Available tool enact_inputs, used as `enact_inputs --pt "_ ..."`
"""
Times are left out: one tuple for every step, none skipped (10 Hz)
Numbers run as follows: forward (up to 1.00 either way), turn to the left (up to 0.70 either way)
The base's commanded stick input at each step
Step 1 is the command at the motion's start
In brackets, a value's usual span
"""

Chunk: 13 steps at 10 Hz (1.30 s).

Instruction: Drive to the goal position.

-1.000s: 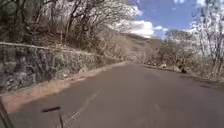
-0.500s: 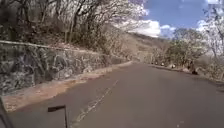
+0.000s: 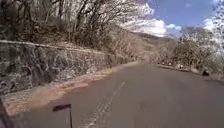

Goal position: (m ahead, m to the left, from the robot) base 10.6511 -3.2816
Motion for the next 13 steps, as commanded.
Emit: enact_inputs --pt "0.7 -0.31" --pt "0.7 -0.21" --pt "0.7 -0.09" --pt "0.7 0.0" --pt "0.7 0.0" --pt "0.7 0.0" --pt "0.7 0.0" --pt "0.7 0.0" --pt "0.7 0.0" --pt "0.7 0.0" --pt "0.7 0.0" --pt "0.7 0.0" --pt "0.7 0.0"
